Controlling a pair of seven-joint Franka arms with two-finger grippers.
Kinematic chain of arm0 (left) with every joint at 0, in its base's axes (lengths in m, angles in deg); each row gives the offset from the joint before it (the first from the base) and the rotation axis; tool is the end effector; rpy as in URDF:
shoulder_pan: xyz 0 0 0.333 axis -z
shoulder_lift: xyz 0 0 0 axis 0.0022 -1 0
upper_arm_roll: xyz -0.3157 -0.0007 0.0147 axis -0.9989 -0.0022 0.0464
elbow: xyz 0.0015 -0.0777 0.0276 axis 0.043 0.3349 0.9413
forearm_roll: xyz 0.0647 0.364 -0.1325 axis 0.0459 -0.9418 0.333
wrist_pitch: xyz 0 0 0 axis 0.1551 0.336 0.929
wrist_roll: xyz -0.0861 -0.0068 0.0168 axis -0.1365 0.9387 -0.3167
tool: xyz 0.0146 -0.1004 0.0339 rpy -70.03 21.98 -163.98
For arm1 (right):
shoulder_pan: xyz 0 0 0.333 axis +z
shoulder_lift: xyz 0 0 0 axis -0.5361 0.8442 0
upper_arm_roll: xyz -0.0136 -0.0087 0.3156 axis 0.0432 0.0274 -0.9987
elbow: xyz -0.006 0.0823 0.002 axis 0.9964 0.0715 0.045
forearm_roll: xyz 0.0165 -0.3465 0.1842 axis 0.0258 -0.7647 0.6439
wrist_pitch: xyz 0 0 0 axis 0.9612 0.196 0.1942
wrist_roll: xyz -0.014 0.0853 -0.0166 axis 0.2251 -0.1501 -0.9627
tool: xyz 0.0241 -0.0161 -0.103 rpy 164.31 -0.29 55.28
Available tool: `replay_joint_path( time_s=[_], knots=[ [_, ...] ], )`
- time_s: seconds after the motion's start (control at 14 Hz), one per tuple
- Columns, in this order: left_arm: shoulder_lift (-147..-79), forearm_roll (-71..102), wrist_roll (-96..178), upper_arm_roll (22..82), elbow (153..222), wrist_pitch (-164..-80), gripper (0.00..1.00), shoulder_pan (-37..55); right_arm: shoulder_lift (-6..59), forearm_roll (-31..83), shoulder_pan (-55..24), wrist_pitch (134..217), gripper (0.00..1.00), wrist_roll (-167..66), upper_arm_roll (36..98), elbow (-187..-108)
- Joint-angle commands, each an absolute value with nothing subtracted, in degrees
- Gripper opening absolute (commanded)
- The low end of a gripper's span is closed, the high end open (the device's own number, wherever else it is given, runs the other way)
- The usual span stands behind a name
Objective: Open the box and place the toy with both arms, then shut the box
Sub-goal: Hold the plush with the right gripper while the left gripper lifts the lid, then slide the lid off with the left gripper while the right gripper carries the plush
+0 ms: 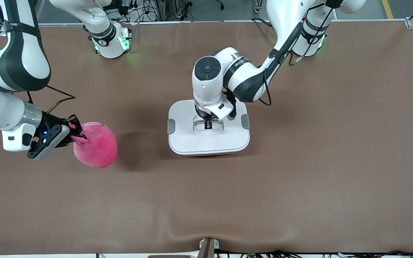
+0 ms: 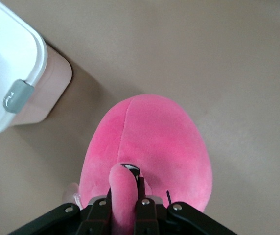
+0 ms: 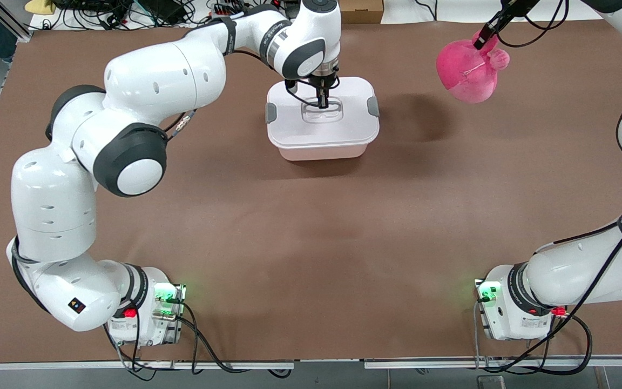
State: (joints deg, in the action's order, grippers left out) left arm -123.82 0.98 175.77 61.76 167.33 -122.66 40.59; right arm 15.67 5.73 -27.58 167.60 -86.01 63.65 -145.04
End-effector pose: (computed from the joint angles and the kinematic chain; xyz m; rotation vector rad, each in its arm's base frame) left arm 0.4969 -0.5320 0.3475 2.1713 2.2135 -0.0108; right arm 0.6237 0.0553 0.4674 -2.7113 -0.9423 -0.0883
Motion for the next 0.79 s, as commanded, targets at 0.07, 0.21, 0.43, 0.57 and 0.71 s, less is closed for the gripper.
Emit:
replay_joint_path(
  time_s=[0.07, 0.21, 0.43, 0.57, 0.71],
  knots=[
    [-122.68, -0.13, 174.80, 61.83, 167.30, -122.17, 0.00, 40.82, 15.94, 9.93, -26.79, 164.11, 0.00, -78.10, 63.92, -142.79],
    [-122.41, -0.04, 174.01, 61.83, 167.22, -122.17, 0.00, 40.91, 15.68, 10.03, -25.31, 163.32, 0.00, -72.12, 63.92, -142.35],
    [-121.71, -0.04, 173.40, 61.74, 167.22, -121.91, 0.00, 40.82, 15.50, 10.03, -23.72, 162.18, 0.00, -65.70, 63.92, -141.82],
    [-120.66, 0.05, 172.26, 61.74, 167.22, -120.34, 0.00, 40.64, 15.32, 10.03, -22.93, 161.82, 0.00, -63.05, 63.92, -141.91],
    [-118.99, 0.49, 171.12, 61.74, 167.22, -119.02, 0.00, 40.21, 15.06, 10.03, -22.49, 161.04, 0.00, -60.94, 63.92, -141.91]
  ],
)
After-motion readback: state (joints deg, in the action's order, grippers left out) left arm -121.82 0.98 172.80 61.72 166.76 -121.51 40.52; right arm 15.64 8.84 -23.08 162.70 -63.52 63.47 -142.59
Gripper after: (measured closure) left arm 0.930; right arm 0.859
